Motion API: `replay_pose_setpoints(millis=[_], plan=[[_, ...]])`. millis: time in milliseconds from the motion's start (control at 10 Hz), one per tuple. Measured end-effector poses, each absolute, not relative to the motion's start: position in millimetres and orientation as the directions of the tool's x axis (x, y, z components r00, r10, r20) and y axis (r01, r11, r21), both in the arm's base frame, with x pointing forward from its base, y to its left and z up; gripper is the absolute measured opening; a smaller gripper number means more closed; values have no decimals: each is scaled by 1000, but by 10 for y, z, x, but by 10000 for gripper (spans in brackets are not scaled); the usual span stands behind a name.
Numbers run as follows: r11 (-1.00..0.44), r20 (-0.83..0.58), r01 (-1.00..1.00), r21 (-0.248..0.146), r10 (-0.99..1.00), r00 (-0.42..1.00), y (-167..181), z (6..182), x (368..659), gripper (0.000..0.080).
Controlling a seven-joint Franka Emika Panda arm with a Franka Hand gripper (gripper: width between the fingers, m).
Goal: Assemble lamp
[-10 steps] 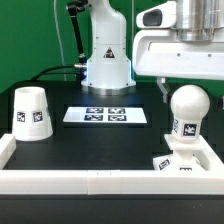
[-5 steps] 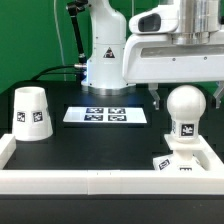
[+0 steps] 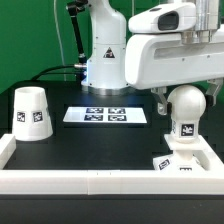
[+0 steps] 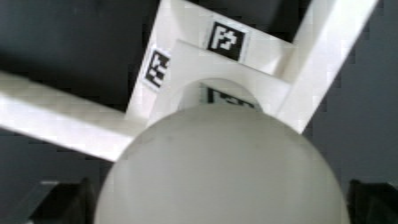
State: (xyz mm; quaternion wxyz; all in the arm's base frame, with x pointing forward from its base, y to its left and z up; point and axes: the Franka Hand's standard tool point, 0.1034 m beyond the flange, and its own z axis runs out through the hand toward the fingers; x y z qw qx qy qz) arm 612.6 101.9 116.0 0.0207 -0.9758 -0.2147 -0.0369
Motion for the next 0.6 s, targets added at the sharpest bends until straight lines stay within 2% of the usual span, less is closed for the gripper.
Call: replay_pose_setpoints(millis=[200, 600], plan=[[-830, 81, 558, -6, 556, 827, 1026, 1163, 6129, 698], [-562, 61, 826, 32, 826, 560, 1040, 1141, 6129, 698]])
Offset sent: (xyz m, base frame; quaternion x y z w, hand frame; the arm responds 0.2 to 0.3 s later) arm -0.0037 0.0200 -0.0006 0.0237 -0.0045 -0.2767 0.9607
